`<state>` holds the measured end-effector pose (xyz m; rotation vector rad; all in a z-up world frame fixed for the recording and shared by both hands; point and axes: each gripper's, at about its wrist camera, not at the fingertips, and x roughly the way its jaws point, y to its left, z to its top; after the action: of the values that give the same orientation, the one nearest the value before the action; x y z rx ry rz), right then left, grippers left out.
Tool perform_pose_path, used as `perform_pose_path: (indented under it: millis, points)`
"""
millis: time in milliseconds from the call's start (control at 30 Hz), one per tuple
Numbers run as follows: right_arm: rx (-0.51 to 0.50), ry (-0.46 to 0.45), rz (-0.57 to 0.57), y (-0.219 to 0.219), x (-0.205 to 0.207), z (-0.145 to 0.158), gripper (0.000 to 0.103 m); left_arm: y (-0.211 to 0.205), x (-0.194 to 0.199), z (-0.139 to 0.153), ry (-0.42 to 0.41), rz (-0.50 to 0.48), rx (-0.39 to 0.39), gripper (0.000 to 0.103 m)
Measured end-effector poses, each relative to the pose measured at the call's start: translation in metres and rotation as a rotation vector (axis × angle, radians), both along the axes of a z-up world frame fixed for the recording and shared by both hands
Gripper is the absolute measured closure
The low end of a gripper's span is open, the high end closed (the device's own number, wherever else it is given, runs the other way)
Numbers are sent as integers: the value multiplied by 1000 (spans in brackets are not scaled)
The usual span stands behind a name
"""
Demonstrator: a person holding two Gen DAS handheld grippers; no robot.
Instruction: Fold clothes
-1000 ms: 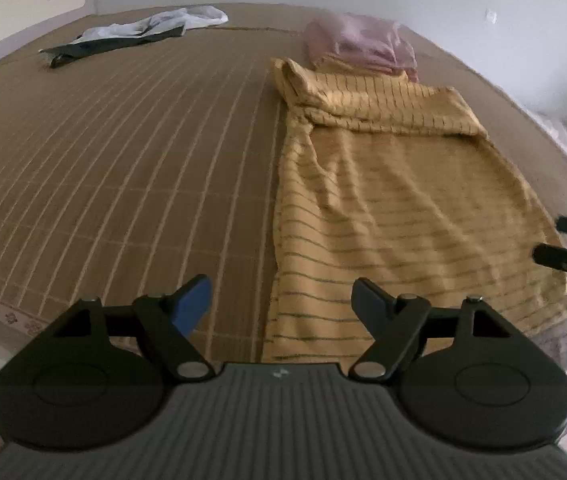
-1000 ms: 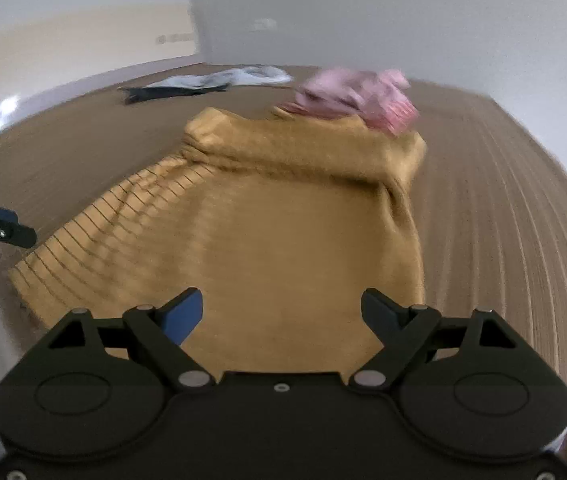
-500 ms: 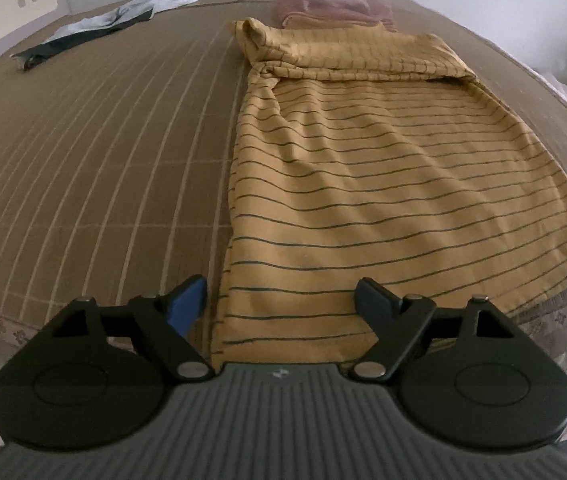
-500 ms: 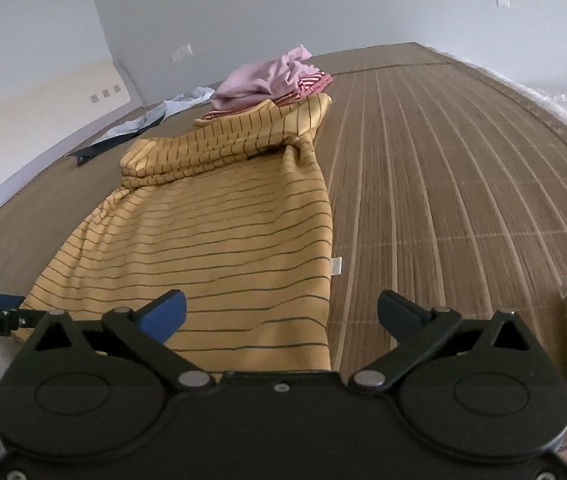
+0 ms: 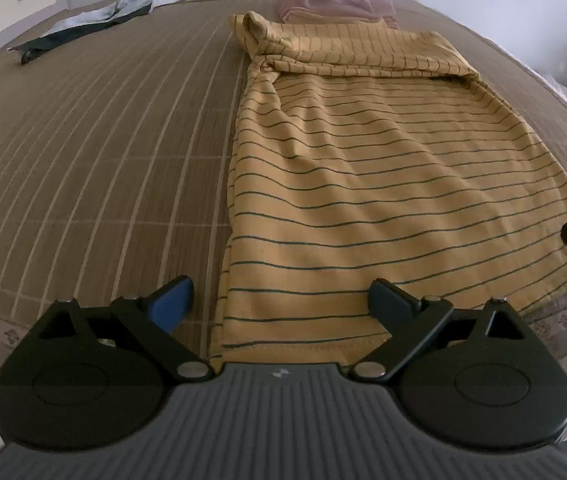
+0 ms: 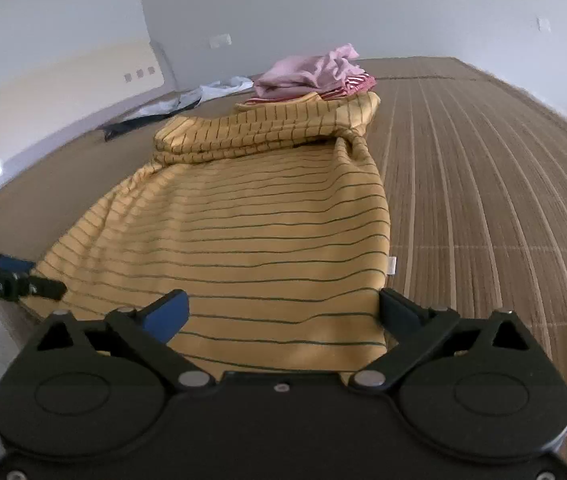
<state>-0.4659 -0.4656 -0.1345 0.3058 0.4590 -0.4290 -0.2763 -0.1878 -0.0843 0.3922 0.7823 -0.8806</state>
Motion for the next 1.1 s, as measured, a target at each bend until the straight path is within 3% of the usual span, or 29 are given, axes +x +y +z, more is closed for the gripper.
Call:
perform_pose_path:
  millis: [167, 233, 333, 500, 633, 767, 933, 1100]
  points:
    - [-65, 40, 4, 5, 8, 0, 17, 0, 0, 0, 1, -6, -6, 6]
    - [-78, 44, 2, 5, 9, 0, 32, -1, 0, 0, 2, -9, -9, 6]
    - [-105, 59, 5, 5, 13, 0, 44, -1, 0, 0, 2, -13, -13, 11]
    - [-105, 50, 19, 3, 15, 0, 66, -3, -4, 3, 0, -38, -47, 32]
    - [-60, 30, 42, -3, 13, 1, 80, -1, -2, 8, 30, -47, -89, 71]
    - [0, 10, 56, -10, 11, 4, 84, -1, -2, 11, 51, -51, -98, 84]
    - [78, -11, 73, -16, 6, 8, 86, 1, -4, 16, 58, -75, -94, 87]
    - [125, -43, 100, -21, -5, 20, 86, 14, -6, 33, 81, -105, -151, 87]
